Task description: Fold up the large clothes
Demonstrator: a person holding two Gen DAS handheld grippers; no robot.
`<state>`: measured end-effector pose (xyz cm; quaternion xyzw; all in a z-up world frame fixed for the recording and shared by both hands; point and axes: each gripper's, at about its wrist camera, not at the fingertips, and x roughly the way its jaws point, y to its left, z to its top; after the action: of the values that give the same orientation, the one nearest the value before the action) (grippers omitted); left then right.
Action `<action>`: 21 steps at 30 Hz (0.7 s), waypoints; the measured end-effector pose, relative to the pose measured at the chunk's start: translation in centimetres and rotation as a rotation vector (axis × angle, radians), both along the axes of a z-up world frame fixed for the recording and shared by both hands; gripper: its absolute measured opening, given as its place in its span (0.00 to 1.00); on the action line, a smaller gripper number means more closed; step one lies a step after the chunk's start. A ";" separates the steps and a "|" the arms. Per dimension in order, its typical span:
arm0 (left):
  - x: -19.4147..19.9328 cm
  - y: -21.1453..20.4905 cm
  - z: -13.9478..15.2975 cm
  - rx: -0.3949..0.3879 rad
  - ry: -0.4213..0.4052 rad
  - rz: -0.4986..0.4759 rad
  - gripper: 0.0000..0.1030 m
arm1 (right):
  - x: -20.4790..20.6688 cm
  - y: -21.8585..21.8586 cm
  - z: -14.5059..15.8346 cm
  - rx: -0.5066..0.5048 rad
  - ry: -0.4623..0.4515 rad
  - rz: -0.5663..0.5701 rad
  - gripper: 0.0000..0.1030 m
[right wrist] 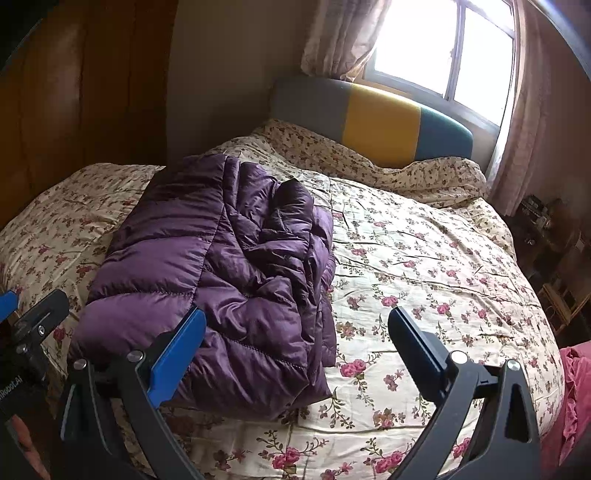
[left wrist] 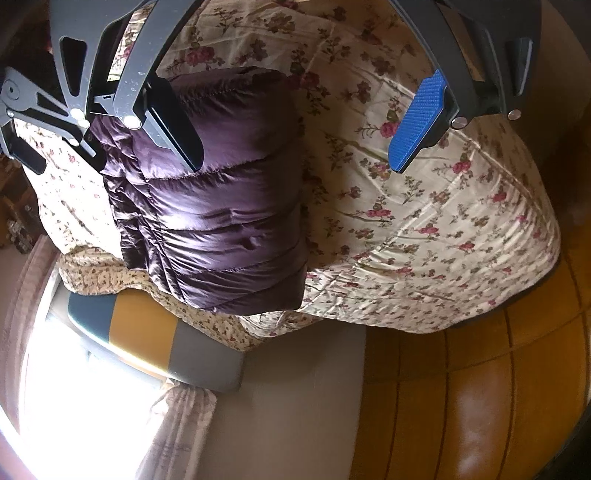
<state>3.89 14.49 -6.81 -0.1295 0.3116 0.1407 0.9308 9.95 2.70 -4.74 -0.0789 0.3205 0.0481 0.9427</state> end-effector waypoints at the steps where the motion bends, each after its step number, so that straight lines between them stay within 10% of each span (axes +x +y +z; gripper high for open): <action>1: -0.1 0.1 0.0 0.001 0.003 0.010 0.97 | 0.0 0.0 0.0 0.002 0.000 0.002 0.96; 21: -0.8 0.1 -0.9 0.051 0.037 0.068 0.97 | -0.6 0.5 -0.4 0.016 0.013 0.046 0.97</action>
<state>3.06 14.59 -7.72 -0.1136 0.3207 0.1828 0.9224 9.30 3.19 -5.17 -0.0785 0.3242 0.0727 0.9399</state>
